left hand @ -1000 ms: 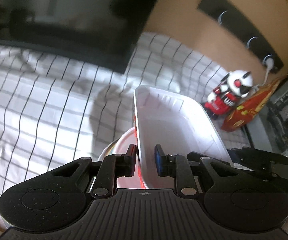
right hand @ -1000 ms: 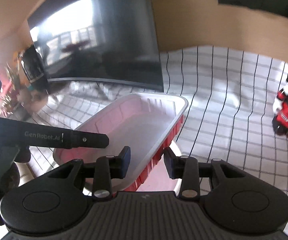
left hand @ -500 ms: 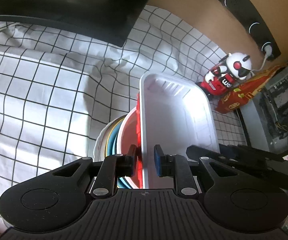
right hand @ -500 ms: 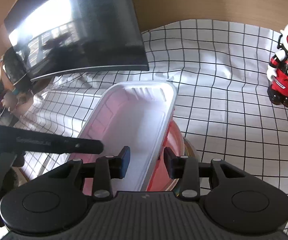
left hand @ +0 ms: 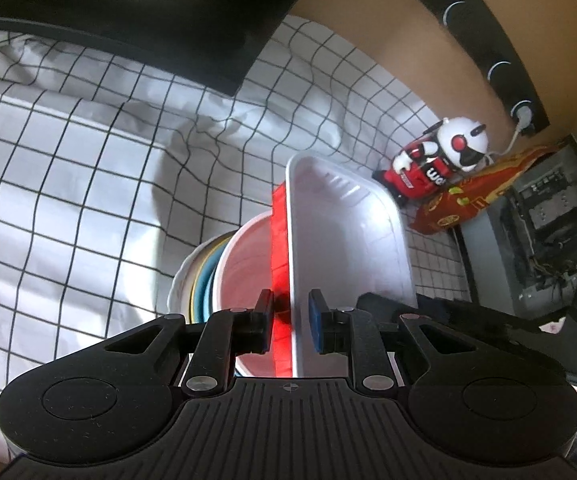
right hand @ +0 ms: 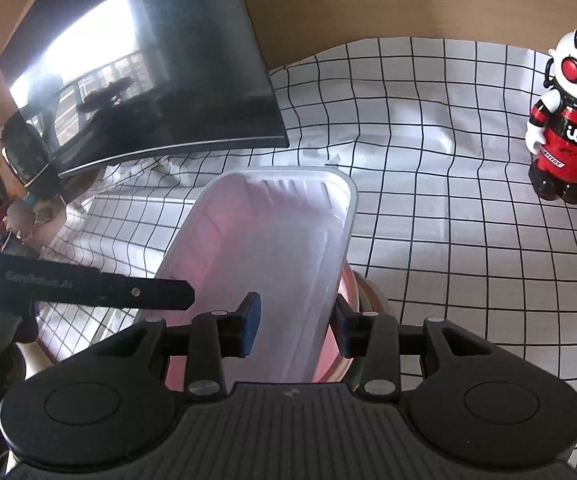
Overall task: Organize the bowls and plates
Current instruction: 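Lower the foil tray into the top bowl with both tools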
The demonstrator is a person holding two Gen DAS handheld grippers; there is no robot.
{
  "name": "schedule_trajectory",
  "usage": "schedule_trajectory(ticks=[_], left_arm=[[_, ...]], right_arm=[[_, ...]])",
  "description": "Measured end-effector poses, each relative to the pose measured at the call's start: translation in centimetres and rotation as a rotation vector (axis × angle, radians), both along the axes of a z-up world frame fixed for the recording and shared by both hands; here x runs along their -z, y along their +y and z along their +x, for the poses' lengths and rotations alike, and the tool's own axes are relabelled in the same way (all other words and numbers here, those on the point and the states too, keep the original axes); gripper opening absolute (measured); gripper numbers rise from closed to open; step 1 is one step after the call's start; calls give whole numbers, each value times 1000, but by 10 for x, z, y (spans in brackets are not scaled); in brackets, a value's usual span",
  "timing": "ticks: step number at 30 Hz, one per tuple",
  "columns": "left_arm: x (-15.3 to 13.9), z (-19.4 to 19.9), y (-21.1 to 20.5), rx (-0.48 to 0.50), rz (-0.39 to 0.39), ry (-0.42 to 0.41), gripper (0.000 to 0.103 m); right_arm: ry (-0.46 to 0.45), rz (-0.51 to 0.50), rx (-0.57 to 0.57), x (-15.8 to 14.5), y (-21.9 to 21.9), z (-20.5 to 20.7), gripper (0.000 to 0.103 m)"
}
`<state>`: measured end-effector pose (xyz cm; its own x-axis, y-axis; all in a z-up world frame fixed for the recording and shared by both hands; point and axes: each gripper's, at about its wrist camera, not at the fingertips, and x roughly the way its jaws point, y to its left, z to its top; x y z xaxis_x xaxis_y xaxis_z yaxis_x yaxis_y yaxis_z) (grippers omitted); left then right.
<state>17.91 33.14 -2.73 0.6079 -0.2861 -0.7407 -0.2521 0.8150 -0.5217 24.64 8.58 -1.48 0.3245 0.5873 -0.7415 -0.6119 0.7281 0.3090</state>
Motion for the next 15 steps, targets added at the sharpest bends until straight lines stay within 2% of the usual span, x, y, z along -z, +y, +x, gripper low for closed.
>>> schedule_trajectory(ticks=[6, 15], left_arm=[[6, 0, 2, -8, -36, 9, 21], [-5, -1, 2, -9, -23, -18, 21]], right_arm=[[3, -7, 3, 1, -2, -1, 38], [-4, 9, 16, -3, -9, -3, 38]])
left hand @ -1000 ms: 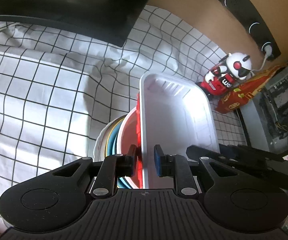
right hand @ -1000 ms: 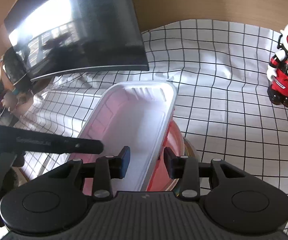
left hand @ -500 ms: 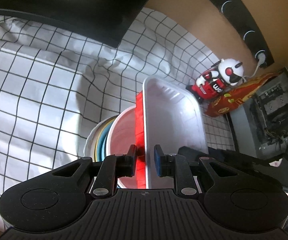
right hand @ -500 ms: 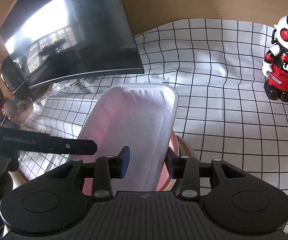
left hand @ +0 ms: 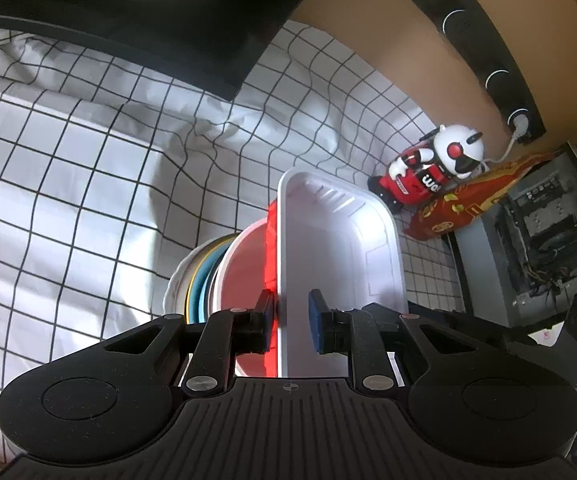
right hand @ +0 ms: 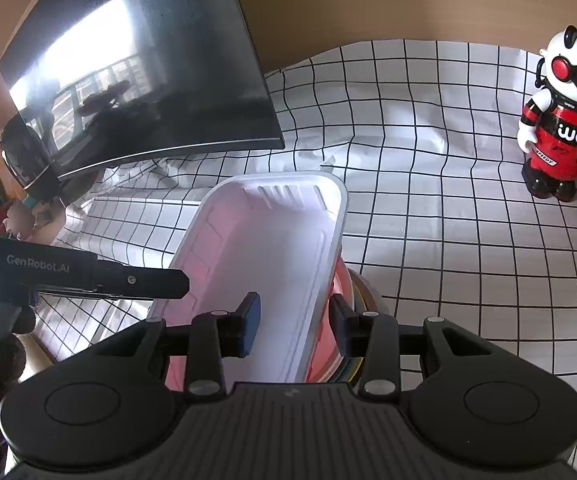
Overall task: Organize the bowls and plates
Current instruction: 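Lower the foil tray into the top bowl with both tools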
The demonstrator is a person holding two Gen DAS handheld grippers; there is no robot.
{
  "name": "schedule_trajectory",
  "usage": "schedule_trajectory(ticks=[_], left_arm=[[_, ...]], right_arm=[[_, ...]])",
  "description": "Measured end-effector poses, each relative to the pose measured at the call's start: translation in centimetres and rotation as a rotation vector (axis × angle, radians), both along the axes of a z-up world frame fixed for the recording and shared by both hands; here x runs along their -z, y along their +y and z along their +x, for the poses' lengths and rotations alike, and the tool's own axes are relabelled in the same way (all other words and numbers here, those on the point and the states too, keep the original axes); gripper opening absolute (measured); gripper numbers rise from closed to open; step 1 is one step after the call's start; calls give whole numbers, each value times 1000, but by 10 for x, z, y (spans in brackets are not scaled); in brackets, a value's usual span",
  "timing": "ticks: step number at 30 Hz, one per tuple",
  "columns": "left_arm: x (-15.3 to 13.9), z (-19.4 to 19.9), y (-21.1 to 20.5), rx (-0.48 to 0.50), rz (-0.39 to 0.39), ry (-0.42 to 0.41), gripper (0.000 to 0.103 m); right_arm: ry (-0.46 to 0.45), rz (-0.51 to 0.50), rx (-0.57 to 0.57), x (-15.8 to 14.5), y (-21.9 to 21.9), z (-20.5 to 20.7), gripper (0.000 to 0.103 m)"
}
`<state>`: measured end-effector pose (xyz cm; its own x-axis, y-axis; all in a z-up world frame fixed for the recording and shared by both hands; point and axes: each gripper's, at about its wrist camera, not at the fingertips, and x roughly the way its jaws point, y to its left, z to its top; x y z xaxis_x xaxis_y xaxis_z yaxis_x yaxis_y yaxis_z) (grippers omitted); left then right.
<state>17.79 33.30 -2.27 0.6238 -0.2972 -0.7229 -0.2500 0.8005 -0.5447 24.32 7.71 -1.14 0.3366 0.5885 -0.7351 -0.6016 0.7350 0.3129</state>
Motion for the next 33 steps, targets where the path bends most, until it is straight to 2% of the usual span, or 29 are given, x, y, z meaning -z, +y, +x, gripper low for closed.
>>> schedule_trajectory(ticks=[33], left_arm=[[1, 1, 3, -7, -4, 4, 21]], right_arm=[[8, 4, -7, 2, 5, -1, 38]])
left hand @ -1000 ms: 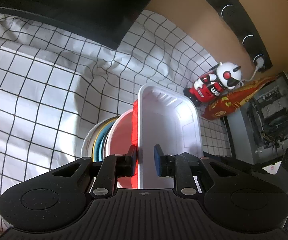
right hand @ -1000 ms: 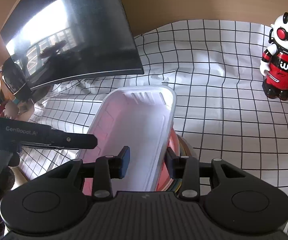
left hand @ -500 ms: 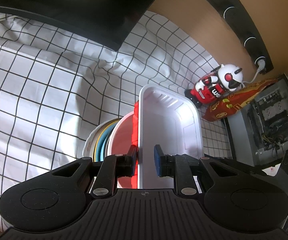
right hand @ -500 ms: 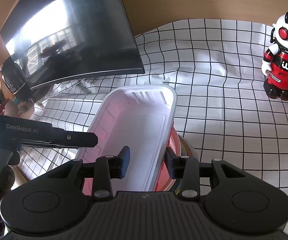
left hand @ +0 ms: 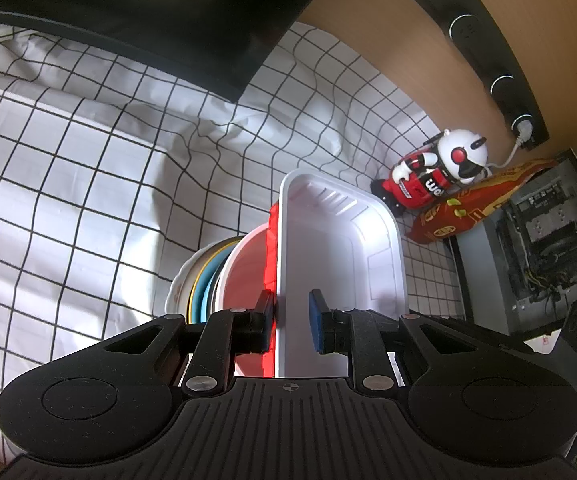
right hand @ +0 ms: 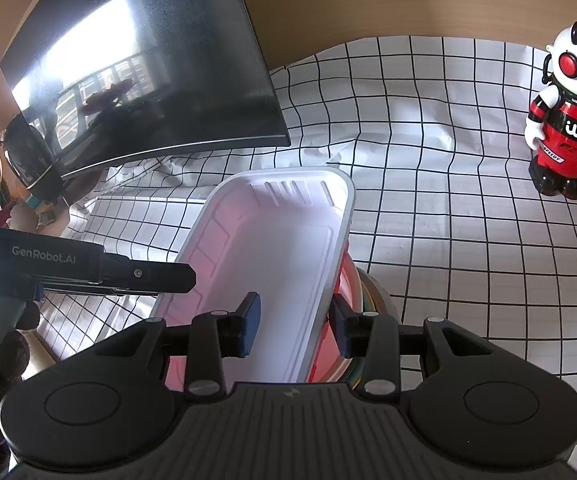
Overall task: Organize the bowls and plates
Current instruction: 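Lower the foil tray into the top bowl with both tools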
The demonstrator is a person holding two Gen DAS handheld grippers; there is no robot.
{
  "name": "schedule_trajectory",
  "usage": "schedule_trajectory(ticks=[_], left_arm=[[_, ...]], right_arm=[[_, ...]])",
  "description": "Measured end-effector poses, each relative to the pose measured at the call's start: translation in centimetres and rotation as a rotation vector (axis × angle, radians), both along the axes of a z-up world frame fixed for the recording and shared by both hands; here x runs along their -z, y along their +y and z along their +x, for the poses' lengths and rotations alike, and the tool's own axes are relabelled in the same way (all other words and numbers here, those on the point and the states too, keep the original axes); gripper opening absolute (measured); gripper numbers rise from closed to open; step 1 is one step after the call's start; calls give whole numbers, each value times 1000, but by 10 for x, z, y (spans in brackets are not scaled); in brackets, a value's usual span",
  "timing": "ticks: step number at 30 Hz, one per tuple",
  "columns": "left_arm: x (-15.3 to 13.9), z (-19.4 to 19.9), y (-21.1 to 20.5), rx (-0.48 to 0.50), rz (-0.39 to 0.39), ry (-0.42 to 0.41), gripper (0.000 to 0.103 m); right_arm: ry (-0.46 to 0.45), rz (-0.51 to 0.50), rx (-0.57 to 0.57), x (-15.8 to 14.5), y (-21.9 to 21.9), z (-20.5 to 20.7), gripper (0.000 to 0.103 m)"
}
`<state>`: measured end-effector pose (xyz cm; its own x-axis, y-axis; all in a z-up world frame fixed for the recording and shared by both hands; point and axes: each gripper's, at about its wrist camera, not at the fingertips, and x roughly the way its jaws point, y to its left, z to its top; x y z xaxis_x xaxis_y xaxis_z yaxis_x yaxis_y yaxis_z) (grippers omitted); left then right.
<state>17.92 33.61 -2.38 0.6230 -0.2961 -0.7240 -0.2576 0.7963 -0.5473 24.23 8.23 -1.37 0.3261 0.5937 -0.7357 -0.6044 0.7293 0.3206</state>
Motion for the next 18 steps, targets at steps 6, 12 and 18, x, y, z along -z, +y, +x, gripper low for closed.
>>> schedule_trajectory(ticks=[6, 12, 18], left_arm=[[0, 0, 1, -4, 0, -1, 21], [-1, -5, 0, -19, -3, -10, 21], [-6, -13, -1, -26, 1, -28, 21]], right_arm=[[0, 0, 2, 0, 0, 0, 38], [-1, -1, 12, -1, -3, 0, 38], [-14, -8, 47, -7, -8, -3, 38]])
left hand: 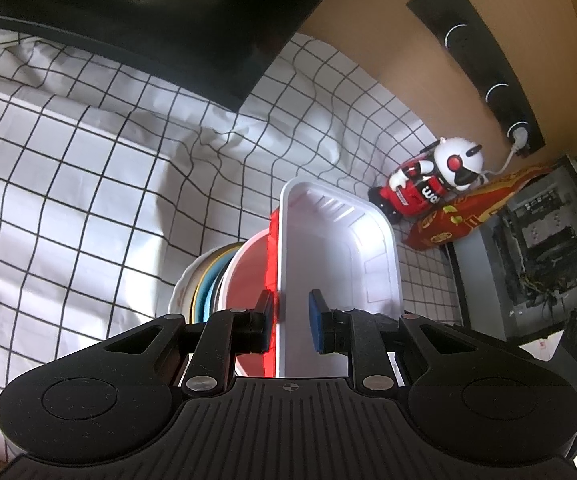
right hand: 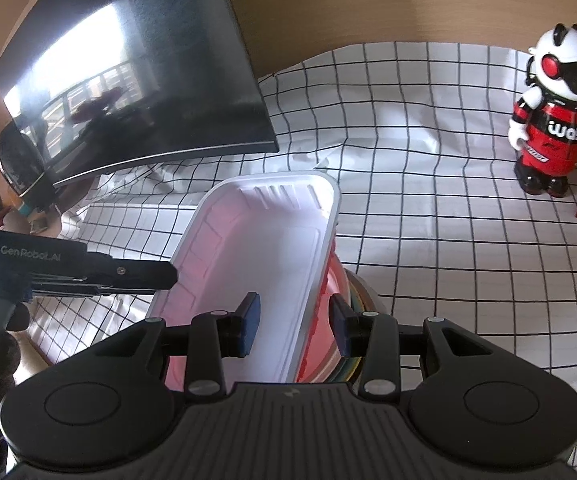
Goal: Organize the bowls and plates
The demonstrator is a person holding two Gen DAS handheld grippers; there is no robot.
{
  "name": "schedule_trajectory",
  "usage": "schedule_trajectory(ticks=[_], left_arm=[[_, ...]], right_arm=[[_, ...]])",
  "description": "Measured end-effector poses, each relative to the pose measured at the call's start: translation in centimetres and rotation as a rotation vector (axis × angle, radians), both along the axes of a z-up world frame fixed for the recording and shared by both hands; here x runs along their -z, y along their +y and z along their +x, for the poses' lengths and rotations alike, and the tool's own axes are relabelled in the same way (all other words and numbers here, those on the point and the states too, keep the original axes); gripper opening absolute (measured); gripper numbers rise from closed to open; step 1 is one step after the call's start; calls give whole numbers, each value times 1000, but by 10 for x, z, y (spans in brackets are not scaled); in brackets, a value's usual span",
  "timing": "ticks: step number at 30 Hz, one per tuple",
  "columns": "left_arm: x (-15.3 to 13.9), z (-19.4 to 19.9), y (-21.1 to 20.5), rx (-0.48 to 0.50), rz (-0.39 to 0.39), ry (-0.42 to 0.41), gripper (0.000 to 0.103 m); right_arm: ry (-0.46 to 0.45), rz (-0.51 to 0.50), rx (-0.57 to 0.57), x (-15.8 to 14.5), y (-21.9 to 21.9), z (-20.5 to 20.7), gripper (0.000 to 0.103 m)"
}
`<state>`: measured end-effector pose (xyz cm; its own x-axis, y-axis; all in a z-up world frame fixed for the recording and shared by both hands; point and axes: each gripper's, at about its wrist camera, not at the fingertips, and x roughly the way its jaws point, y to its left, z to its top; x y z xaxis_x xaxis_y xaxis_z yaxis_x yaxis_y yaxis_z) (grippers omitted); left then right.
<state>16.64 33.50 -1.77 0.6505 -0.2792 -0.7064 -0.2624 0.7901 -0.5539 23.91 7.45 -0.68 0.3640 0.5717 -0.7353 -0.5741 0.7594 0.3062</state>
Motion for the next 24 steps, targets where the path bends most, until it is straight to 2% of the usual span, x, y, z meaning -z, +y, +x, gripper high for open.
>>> schedule_trajectory(ticks=[4, 7, 14, 17, 19, 21, 24], left_arm=[[-7, -10, 5, -10, 7, -32, 21], [-17, -17, 9, -19, 47, -66, 21], [-41, -47, -9, -21, 237, -189, 21], [-49, -71, -28, -32, 307, -219, 20], [-51, -86, -46, -24, 345, -229, 20], [-51, -98, -65, -17, 357, -232, 18], [-44, -115, -95, -28, 368, -191, 18]], right_arm=[[-19, -4, 46, -9, -4, -9, 38], [-43, -2, 97, -18, -8, -20, 38], [-99, 7, 208, -37, -26, -48, 39], [-124, -7, 199, -39, -33, -62, 42], [-144, -10, 184, -41, -37, -73, 47], [-152, 2, 171, -41, -43, -85, 57], [-156, -5, 140, -36, -52, -108, 60]])
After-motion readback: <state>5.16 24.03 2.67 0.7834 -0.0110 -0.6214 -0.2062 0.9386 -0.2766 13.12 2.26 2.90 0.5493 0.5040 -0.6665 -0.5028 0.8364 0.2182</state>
